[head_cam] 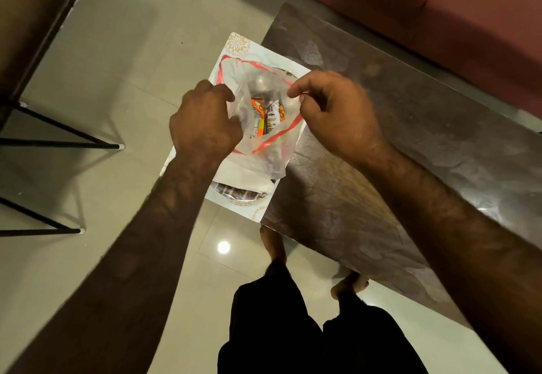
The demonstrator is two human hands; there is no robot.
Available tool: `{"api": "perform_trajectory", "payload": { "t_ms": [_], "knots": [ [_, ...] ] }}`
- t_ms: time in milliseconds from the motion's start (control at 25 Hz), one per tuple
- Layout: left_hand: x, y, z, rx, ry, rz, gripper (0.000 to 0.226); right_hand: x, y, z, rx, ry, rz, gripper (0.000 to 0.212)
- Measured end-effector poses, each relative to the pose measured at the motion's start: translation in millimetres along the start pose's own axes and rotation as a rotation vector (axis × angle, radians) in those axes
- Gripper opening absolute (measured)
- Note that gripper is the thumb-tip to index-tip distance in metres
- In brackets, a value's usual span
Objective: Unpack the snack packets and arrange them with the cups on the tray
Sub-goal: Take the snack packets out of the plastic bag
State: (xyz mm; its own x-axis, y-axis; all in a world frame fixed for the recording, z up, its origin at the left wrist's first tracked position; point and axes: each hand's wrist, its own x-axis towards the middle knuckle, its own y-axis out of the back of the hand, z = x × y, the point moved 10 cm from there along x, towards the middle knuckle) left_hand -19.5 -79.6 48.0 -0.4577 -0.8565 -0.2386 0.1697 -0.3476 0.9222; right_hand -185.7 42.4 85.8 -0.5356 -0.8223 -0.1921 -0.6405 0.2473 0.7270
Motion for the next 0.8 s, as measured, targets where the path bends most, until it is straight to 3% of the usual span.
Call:
{"api": "perform_trajectory", "payload": {
  "t_ms": [120, 240, 320, 400, 520, 640, 720, 800],
  "knots": [
    [-7.0, -2.7, 11.3, 0.102, -0.111, -0.130, 0.084, -4.9, 15.8, 3.4, -0.230, -0.086, 0.038, 0.031],
    [-19.8, -5.3, 24.6, 0.097, -0.229, -0.164, 0.101, -10.6, 27.9, -45.7, -0.378, 0.159, 0.150, 0.035],
    [-27.3, -4.7, 31.4, 0.077, -0.259, -0.156, 0.100, -1.7, -1.6, -73.3, -0.394, 0.288, -0.020, 0.035],
    [-29.2, -2.0, 31.6, 0.075, -0.249, -0.150, 0.102, 10.6, -49.8, -69.9, -0.491, 0.239, -0.317, 0.042],
    [-27.9, 2.4, 18.8, 0.102, -0.184, -0.154, 0.110, 8.8, -96.6, -32.4, -0.649, 0.023, -0.668, 0.098],
    [-29.4, 4.5, 10.3, 0.077, -0.147, -0.173, 0.113, 12.9, -104.2, -13.9, -0.622, -0.103, -0.733, 0.126],
    [-33.4, 5.0, 15.0, 0.021, -0.170, -0.175, 0.113, 17.6, -105.1, -11.1, -0.610, -0.129, -0.721, 0.124],
    [-35.3, 6.8, 21.6, -0.045, -0.191, -0.170, 0.110, 21.7, -109.0, -15.0, -0.612, -0.074, -0.715, 0.089]
  ]
}}
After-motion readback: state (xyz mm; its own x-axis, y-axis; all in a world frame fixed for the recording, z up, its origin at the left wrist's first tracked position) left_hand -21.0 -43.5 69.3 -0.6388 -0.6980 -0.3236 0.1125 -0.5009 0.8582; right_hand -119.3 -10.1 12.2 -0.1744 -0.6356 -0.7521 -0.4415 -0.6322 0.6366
